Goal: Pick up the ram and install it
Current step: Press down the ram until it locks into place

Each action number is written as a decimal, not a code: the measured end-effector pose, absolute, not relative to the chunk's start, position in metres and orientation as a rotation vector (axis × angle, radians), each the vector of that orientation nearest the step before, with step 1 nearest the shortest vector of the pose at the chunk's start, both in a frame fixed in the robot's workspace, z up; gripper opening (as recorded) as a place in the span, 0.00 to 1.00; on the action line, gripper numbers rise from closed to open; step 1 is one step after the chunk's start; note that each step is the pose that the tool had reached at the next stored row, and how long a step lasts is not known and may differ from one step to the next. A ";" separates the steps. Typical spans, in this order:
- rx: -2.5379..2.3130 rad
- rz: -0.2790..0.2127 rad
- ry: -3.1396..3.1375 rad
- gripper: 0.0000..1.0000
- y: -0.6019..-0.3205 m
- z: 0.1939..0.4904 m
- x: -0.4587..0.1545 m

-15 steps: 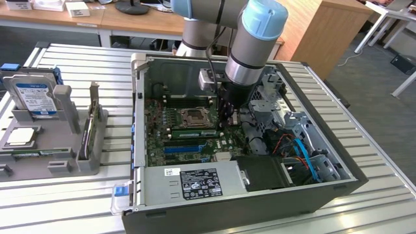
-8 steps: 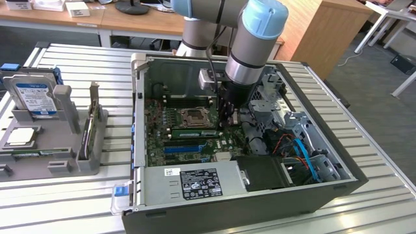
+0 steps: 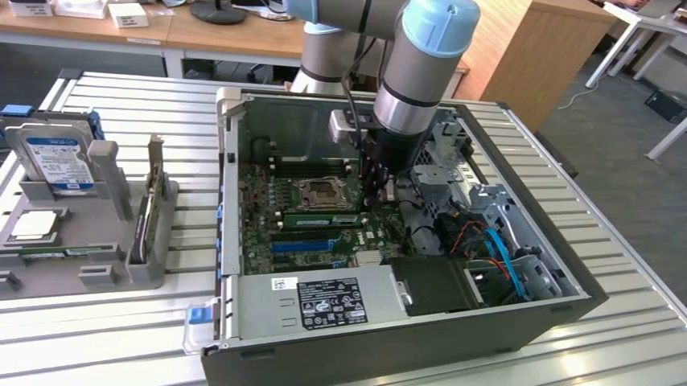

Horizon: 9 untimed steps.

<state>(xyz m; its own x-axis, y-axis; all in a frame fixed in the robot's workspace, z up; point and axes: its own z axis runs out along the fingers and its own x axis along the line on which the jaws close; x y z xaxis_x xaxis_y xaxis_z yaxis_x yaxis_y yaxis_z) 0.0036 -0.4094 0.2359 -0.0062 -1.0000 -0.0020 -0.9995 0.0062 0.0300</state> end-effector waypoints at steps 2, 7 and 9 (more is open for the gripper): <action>2.200 -0.035 -2.214 0.11 -0.409 0.236 0.004; 2.200 -0.035 -2.214 0.11 -0.409 0.236 0.004; 2.200 -0.035 -2.214 0.11 -0.409 0.236 0.004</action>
